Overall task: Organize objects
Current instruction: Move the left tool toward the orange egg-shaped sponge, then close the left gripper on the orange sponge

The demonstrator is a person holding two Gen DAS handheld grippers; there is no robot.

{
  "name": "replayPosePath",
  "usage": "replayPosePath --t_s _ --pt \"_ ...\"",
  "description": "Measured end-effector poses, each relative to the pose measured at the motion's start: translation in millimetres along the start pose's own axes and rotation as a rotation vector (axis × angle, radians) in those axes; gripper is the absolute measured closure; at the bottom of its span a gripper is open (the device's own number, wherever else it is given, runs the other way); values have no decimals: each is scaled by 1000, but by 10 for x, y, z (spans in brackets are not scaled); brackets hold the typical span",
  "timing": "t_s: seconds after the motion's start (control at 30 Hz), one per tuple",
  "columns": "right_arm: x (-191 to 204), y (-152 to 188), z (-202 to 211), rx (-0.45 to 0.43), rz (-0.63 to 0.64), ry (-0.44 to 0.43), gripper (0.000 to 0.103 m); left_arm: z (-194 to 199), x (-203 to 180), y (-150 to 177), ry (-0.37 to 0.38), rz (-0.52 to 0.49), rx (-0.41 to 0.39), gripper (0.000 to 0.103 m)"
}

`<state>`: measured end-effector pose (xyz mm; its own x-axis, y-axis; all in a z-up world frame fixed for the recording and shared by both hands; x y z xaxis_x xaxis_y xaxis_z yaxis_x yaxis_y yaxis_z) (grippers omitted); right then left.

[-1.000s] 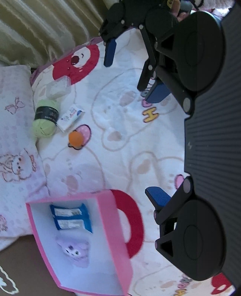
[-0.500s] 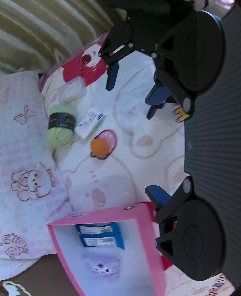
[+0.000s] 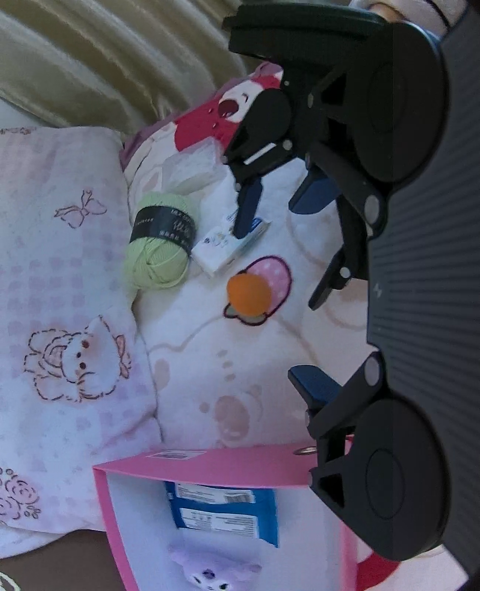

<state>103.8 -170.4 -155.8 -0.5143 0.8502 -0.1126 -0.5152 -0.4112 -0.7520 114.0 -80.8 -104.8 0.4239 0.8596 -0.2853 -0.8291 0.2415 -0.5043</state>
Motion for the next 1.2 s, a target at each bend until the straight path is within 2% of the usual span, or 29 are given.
replayPosePath --t_s 0.13,0.2,0.23,0.3,0.4,0.47,0.57,0.73,0.8,0.9,1.03,1.13,1.2 --pt "-76 88 -68 -66 -119 -11 15 -141 -39 -63 12 -4 -27 20" --pt "-117 126 -123 -73 -179 3 15 -234 -39 -91 -14 0 -40 24" --pt "-128 134 -147 -78 -190 7 15 -271 -33 -101 -38 -3 -48 25" --pt "-136 136 -181 -89 -181 21 15 -357 -27 -110 -59 -13 -54 35" --pt "-128 160 -192 -105 -179 30 15 -469 10 -112 -56 10 -44 36" --pt "-103 201 -221 -90 -190 -12 15 -523 33 -118 -37 25 -51 38" --pt "-87 270 -265 -54 -194 -66 15 -586 37 -134 49 63 -48 38" --pt "-109 296 -318 -43 -192 -52 15 -682 7 -171 51 61 -49 40" --pt "-123 303 -358 -25 -206 -72 13 -734 -4 -181 40 41 -40 51" --pt "-182 318 -361 -25 -242 -116 12 -796 0 -201 46 19 -20 60" --pt "-235 318 -366 -8 -285 -161 8 -823 30 -226 58 21 -16 64" --pt "-143 297 -423 57 -195 -170 5 -837 62 -206 66 36 0 67" --pt "-33 305 -398 72 -167 -169 8 -837 94 -186 84 69 8 67"
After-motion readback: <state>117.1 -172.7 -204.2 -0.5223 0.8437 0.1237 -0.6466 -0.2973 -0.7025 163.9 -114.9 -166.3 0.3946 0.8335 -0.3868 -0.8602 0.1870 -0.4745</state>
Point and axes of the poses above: each gripper's, at about its wrist camera, not at the fingertips, and z roughly against the way its jaws point, x to its left, y to its underside, the point moved 6 cm from there along -z, roughly the way its jaws point, and after that the axes turned 3 degrees about z, right-handed, at the moved point
